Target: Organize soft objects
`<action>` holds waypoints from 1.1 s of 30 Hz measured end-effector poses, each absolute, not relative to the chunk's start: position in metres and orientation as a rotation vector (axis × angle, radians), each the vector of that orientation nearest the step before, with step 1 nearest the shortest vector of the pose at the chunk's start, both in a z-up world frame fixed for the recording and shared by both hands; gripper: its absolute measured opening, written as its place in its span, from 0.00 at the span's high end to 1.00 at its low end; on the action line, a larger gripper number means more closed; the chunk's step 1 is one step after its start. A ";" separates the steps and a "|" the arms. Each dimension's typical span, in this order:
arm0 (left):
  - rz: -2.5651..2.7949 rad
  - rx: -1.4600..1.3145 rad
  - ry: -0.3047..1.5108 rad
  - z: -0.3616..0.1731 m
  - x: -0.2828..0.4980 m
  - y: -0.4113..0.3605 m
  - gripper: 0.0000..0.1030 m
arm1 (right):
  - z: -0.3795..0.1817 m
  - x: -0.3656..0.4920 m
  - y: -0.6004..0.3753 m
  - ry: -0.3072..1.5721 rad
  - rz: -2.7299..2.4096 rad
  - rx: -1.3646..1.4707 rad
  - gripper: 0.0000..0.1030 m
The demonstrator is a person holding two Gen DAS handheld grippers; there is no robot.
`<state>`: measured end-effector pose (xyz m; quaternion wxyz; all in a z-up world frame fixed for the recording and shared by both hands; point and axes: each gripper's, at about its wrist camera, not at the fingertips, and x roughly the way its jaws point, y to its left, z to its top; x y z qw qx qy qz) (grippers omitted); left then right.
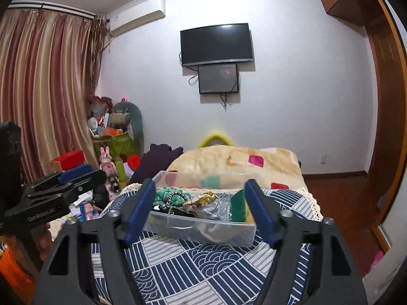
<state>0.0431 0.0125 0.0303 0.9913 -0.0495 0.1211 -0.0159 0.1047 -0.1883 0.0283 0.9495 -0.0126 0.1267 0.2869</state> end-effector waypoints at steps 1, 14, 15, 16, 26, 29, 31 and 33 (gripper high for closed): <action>-0.031 -0.093 0.237 0.031 0.040 0.011 0.33 | 0.027 0.103 -0.190 0.256 0.589 -0.023 0.29; -0.005 -0.057 0.191 0.026 0.019 -0.004 0.01 | 0.019 0.085 -0.190 0.198 0.565 -0.022 0.00; -0.002 -0.056 0.191 0.025 0.019 -0.004 0.01 | 0.019 0.084 -0.191 0.197 0.564 -0.021 0.00; 0.001 -0.056 0.190 0.025 0.019 -0.005 0.01 | 0.019 0.083 -0.192 0.196 0.560 -0.019 0.00; -0.014 -0.070 0.195 0.022 0.017 -0.003 0.00 | 0.018 0.078 -0.196 0.198 0.549 -0.011 0.00; -0.013 -0.069 0.196 0.022 0.017 -0.003 0.00 | 0.018 0.078 -0.196 0.196 0.549 -0.010 0.00; -0.011 -0.072 0.194 0.022 0.017 -0.002 0.00 | 0.018 0.078 -0.196 0.195 0.549 -0.010 0.00; -0.014 -0.078 0.191 0.021 0.016 -0.002 0.00 | 0.019 0.077 -0.197 0.189 0.544 -0.009 0.00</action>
